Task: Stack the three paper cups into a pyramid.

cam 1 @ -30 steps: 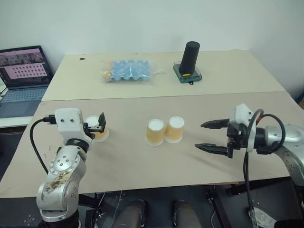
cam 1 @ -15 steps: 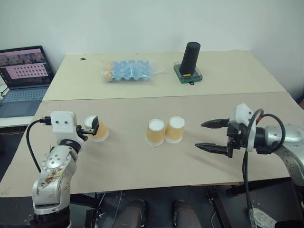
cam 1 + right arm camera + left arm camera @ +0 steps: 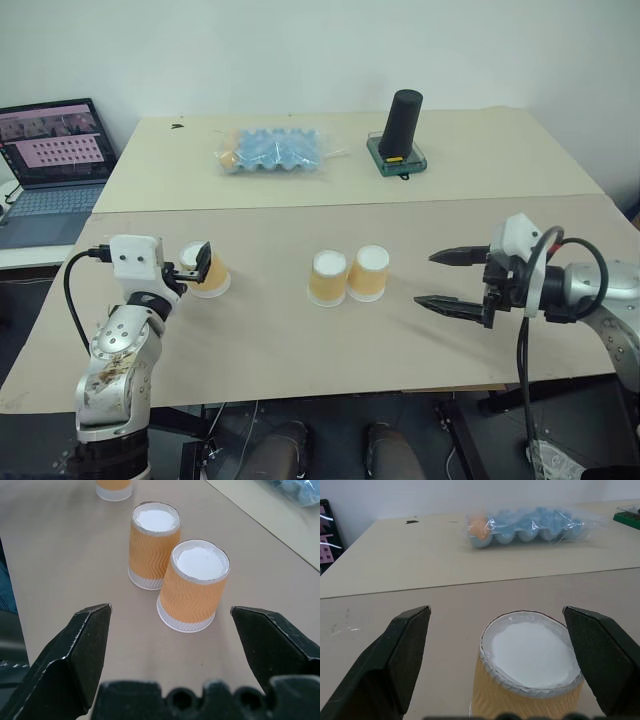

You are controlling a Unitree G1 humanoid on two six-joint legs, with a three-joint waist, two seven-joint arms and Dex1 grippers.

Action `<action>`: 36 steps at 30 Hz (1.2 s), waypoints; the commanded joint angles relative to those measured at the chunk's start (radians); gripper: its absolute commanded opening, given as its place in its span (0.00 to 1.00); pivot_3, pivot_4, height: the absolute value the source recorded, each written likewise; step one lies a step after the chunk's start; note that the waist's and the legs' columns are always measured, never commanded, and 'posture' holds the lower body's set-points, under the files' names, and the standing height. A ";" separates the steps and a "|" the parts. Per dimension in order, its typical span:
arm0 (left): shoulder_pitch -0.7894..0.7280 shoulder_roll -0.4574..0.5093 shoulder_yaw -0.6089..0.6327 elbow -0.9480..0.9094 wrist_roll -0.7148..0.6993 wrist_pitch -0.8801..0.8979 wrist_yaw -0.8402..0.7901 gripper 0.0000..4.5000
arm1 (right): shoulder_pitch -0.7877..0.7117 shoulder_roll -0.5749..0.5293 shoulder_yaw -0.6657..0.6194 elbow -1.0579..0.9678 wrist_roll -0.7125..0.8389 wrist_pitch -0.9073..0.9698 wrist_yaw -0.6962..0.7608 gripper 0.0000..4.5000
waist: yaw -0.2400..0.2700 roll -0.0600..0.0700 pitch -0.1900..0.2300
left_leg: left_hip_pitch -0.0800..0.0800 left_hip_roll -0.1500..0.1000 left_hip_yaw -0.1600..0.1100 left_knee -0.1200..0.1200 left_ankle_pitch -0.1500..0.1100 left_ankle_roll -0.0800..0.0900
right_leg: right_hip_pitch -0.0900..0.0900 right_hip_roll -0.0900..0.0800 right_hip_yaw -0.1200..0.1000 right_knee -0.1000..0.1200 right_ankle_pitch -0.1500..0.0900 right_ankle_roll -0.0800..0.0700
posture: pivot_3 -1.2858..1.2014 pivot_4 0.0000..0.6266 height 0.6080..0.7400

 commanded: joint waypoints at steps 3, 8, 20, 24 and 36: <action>0.023 -0.018 0.017 -0.042 -0.046 -0.044 -0.030 1.00 | 0.002 -0.002 -0.031 -0.012 -0.012 -0.023 -0.007 0.99 | -0.001 0.000 0.000 | -0.001 0.000 0.000 0.000 0.000 0.000 | -0.001 0.000 0.000 0.000 0.000 0.000 | 0.52 0.24 0.91; 0.037 -0.018 0.019 -0.062 -0.066 -0.041 -0.032 1.00 | 0.002 -0.004 -0.029 -0.006 -0.018 -0.023 -0.009 0.99 | -0.001 0.000 0.000 | -0.003 0.000 0.000 0.000 0.000 0.000 | -0.003 0.000 0.000 0.000 0.000 0.000 | 0.52 0.24 0.91; -0.004 0.001 0.023 -0.108 -0.077 -0.034 -0.010 1.00 | 0.008 0.005 -0.020 0.008 -0.036 -0.028 -0.007 0.99 | -0.002 -0.001 0.000 | -0.004 0.000 0.000 0.000 0.000 0.000 | -0.003 0.000 0.000 0.000 0.000 0.000 | 0.52 0.24 0.91; 0.021 0.001 0.016 -0.129 -0.082 -0.018 -0.008 1.00 | 0.001 0.007 -0.027 0.005 -0.031 -0.025 -0.008 0.99 | -0.003 -0.001 0.000 | -0.004 0.000 0.000 0.000 0.000 0.001 | -0.003 0.000 0.000 -0.001 0.000 0.000 | 0.52 0.24 0.91; 0.057 0.014 0.024 -0.086 -0.067 -0.012 -0.014 1.00 | -0.001 0.008 -0.030 0.000 -0.028 -0.019 -0.007 0.99 | -0.003 -0.001 0.000 | -0.004 0.000 0.000 0.000 -0.001 0.001 | -0.004 0.000 0.000 -0.001 0.000 0.000 | 0.52 0.24 0.91</action>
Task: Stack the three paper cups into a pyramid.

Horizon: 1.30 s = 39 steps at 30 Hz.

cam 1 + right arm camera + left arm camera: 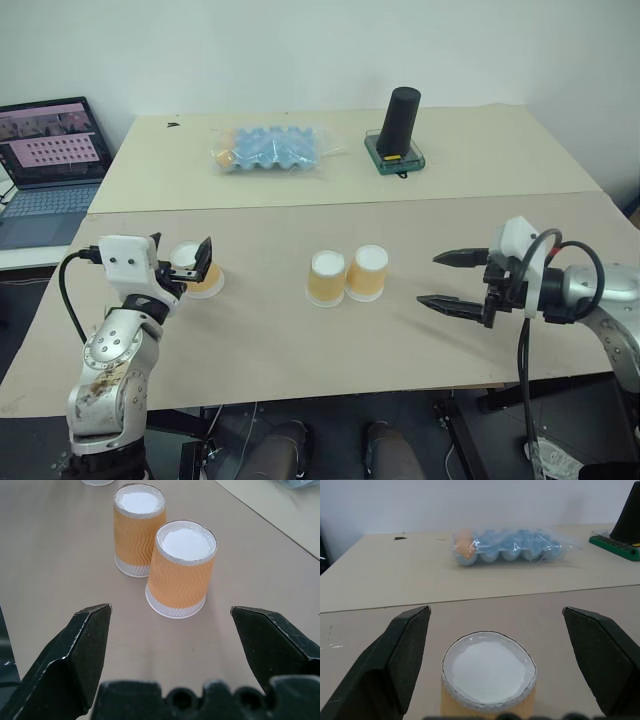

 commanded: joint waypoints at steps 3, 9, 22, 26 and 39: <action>0.017 0.012 0.004 0.022 0.009 0.004 -0.001 1.00 | -0.008 -0.002 -0.034 -0.028 0.011 -0.017 -0.002 0.99 | 0.000 0.000 0.000 | 0.000 0.000 0.000 0.000 0.000 0.000 | 0.000 0.000 0.000 0.000 0.000 0.000 | 0.52 0.24 0.91; 0.016 0.008 -0.016 0.059 0.023 -0.011 -0.009 1.00 | 0.004 -0.003 -0.044 -0.036 0.018 -0.014 -0.002 0.99 | 0.000 0.000 0.000 | 0.000 0.000 0.000 0.000 0.000 0.000 | 0.000 0.000 0.000 0.000 0.000 0.000 | 0.52 0.24 0.91; -0.056 0.011 -0.051 0.163 0.045 -0.045 -0.026 1.00 | 0.025 -0.006 -0.054 -0.044 0.011 -0.013 -0.023 0.99 | -0.001 0.000 0.000 | 0.000 0.000 0.000 0.000 0.000 0.000 | 0.000 0.000 0.000 0.000 0.000 0.000 | 0.52 0.24 0.91; -0.060 0.014 -0.050 0.168 0.049 -0.055 -0.027 1.00 | 0.030 -0.006 -0.052 -0.046 0.011 -0.012 -0.028 0.99 | 0.000 0.000 0.000 | 0.000 0.000 0.000 0.000 0.000 0.000 | -0.001 0.000 0.000 0.000 0.000 0.000 | 0.52 0.24 0.91; -0.063 0.022 -0.051 0.169 0.058 -0.066 -0.027 0.57 | 0.024 -0.002 -0.036 -0.036 -0.002 -0.012 -0.039 1.00 | 0.000 0.000 0.000 | 0.000 0.000 0.000 0.000 0.000 0.000 | 0.000 0.000 0.000 0.000 0.000 0.000 | 0.52 0.24 0.91</action>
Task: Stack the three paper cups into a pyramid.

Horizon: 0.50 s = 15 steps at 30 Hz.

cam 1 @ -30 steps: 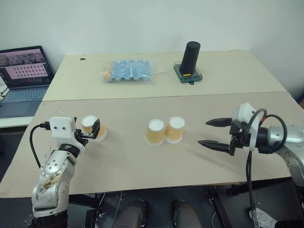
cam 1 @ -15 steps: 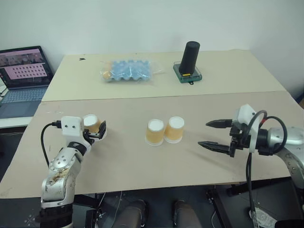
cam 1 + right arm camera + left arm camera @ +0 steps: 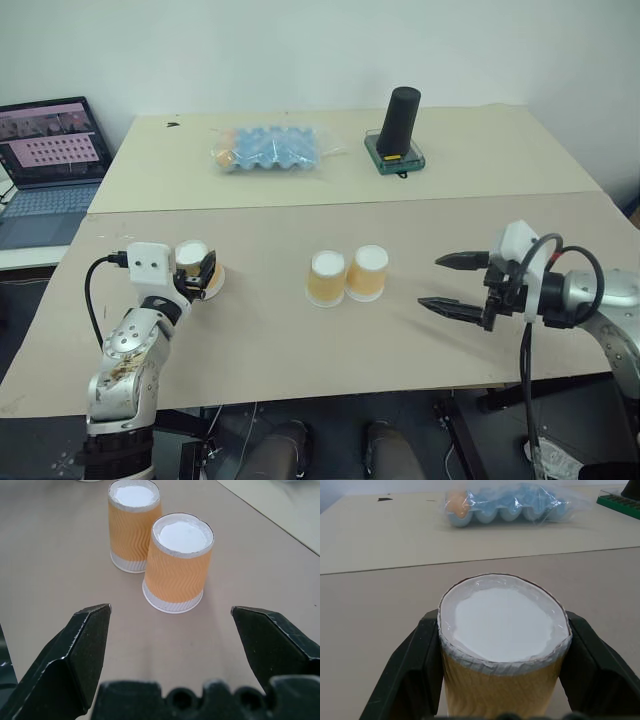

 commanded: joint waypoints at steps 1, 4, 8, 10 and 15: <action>-0.019 0.017 0.010 -0.016 0.019 -0.033 0.000 0.57 | -0.009 -0.002 -0.026 -0.018 -0.002 -0.013 -0.009 1.00 | 0.000 0.000 0.000 | 0.000 0.000 0.000 0.000 0.000 0.000 | 0.000 0.000 0.000 0.000 0.000 0.000 | 0.52 0.24 0.91; -0.067 0.024 -0.003 -0.023 0.010 -0.029 -0.015 0.57 | -0.011 0.004 -0.021 -0.012 -0.012 -0.015 -0.023 1.00 | 0.001 0.000 0.000 | 0.000 0.000 0.000 0.000 0.000 0.000 | 0.000 0.000 0.000 0.000 0.000 0.000 | 0.52 0.24 0.91; -0.264 0.069 -0.058 0.013 -0.002 -0.019 -0.089 0.57 | -0.006 0.019 -0.023 -0.010 -0.031 -0.016 -0.057 1.00 | 0.010 -0.001 0.000 | 0.000 0.000 0.000 0.001 0.000 0.000 | 0.000 0.000 -0.001 0.000 0.000 0.000 | 0.52 0.24 0.91; -0.398 0.093 -0.083 0.074 -0.017 -0.015 -0.148 0.57 | -0.002 0.028 -0.027 -0.013 -0.043 -0.012 -0.081 1.00 | 0.011 -0.001 0.001 | -0.001 -0.001 -0.001 0.002 0.000 0.000 | 0.000 0.000 -0.002 0.000 0.000 0.000 | 0.52 0.24 0.91; -0.746 0.113 -0.156 0.318 -0.108 0.121 -0.350 0.57 | 0.035 0.052 -0.044 -0.048 -0.053 0.003 -0.141 1.00 | 0.005 -0.001 0.001 | -0.007 -0.002 -0.002 0.006 -0.001 0.001 | -0.005 0.000 -0.002 0.002 0.002 0.002 | 0.52 0.24 0.91</action>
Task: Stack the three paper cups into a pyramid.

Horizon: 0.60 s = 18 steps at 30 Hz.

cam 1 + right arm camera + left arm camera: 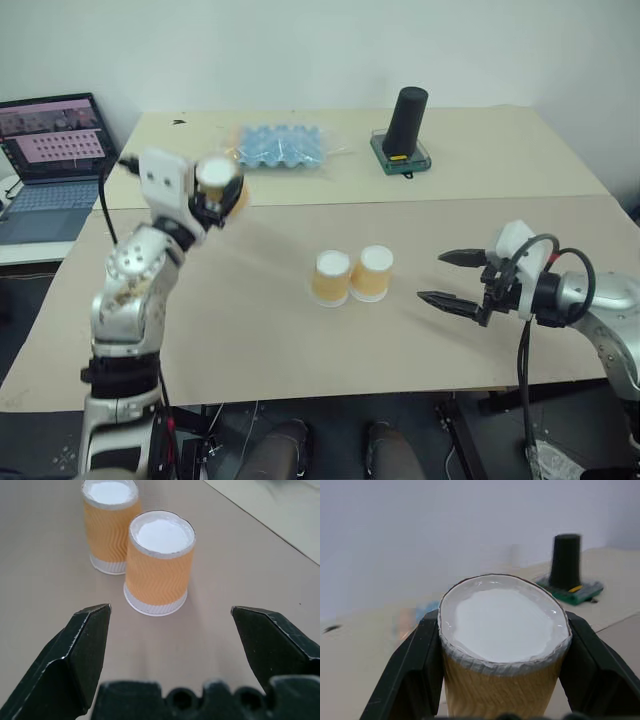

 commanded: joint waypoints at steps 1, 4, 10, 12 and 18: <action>-0.157 0.009 -0.052 0.140 -0.074 0.093 -0.161 0.57 | 0.015 0.010 -0.039 -0.048 -0.006 0.004 -0.043 1.00 | -0.004 0.000 0.000 | -0.002 0.000 0.000 0.002 0.001 -0.001 | -0.002 0.000 0.000 0.001 0.000 0.000 | 0.52 0.24 0.91; -0.308 -0.033 -0.094 0.305 -0.109 0.144 -0.281 0.57 | 0.045 0.023 -0.054 -0.065 -0.020 0.006 -0.086 1.00 | -0.011 0.000 0.000 | -0.004 0.000 0.001 0.006 0.000 -0.006 | -0.003 0.001 0.001 0.002 0.000 0.001 | 0.52 0.24 0.91; -0.438 -0.100 -0.220 0.472 -0.081 0.099 -0.522 0.57 | 0.080 0.057 -0.041 -0.102 -0.052 0.018 -0.169 1.00 | -0.023 0.000 0.000 | -0.006 0.000 0.001 0.007 0.000 -0.005 | -0.005 0.001 0.001 0.002 0.000 0.002 | 0.52 0.24 0.91; -0.451 -0.114 -0.259 0.467 -0.091 0.108 -0.612 0.57 | 0.085 0.078 -0.031 -0.106 -0.077 0.016 -0.209 1.00 | -0.030 0.000 0.000 | -0.007 0.000 0.001 0.007 0.000 -0.005 | -0.005 0.001 0.002 0.002 0.000 0.002 | 0.52 0.24 0.91; -0.461 -0.106 -0.305 0.481 -0.080 0.099 -0.762 0.57 | 0.077 0.127 -0.011 -0.094 -0.116 0.011 -0.271 1.00 | -0.040 0.000 0.000 | -0.006 0.000 0.001 0.007 -0.002 -0.002 | -0.006 0.001 0.003 0.005 0.000 0.002 | 0.52 0.24 0.91</action>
